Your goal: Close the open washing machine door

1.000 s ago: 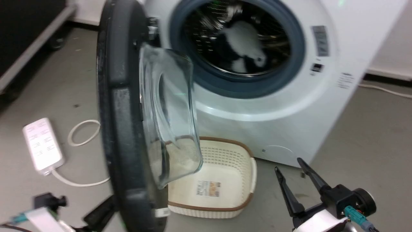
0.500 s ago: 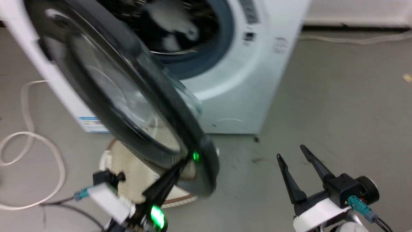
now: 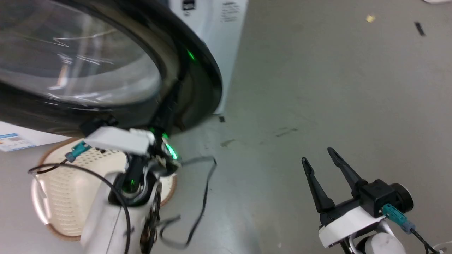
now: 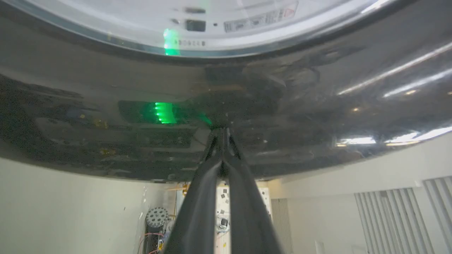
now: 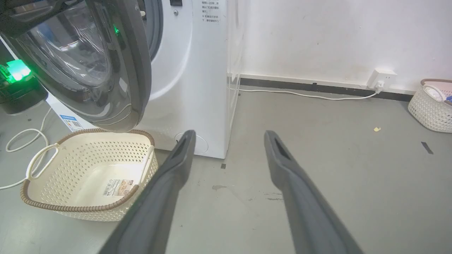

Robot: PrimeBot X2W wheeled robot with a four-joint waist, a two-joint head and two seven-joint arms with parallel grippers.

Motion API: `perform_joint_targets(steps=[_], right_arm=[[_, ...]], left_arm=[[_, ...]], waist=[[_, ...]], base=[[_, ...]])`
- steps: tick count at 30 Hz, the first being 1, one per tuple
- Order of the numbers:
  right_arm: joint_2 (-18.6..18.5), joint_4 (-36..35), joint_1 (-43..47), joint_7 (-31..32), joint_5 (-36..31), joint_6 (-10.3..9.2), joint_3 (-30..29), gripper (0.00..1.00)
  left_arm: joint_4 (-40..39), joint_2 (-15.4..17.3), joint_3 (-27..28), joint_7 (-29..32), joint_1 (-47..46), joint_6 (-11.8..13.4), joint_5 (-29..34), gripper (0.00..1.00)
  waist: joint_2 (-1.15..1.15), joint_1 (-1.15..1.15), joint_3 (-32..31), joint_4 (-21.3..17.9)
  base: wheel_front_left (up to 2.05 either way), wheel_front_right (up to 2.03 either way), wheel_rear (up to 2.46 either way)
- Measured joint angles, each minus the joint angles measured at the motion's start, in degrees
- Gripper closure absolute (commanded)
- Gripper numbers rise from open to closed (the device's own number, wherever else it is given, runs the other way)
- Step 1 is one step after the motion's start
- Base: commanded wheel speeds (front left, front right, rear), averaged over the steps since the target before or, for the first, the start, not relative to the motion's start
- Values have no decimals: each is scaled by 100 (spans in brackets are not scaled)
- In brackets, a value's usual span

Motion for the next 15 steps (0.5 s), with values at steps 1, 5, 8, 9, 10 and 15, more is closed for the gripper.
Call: perform_joint_targets(steps=[1,5,8,9,10,15], right_arm=[[3,-4,-12,0,9,0,7,0],[8,-9,-16,0,113,0,46,0],[11,-22,-16,0,140,0,44,0],[13,-27,-16,0,140,0,41,0],[14,-33,-14,-1,137,0,27,0],[20,-73,9,-24,77,0,-75,0]], left_arm=[[180,0,0,-223,-134,0,-27,100],[710,1,-115,-815,-458,0,-54,100],[666,-2,-258,-923,-505,0,-98,100],[610,-1,-290,-929,-502,0,-81,100],[546,0,-325,-931,-485,0,-29,100],[34,116,-565,-845,132,0,404,100]], waist=[[0,0,37,-58],[0,0,114,-176],[0,-1,84,-98],[0,-1,66,-54],[0,-1,45,-5],[0,-1,-133,318]], base=[[0,0,0],[0,0,0],[0,0,0],[0,0,0],[0,0,0],[0,0,0]])
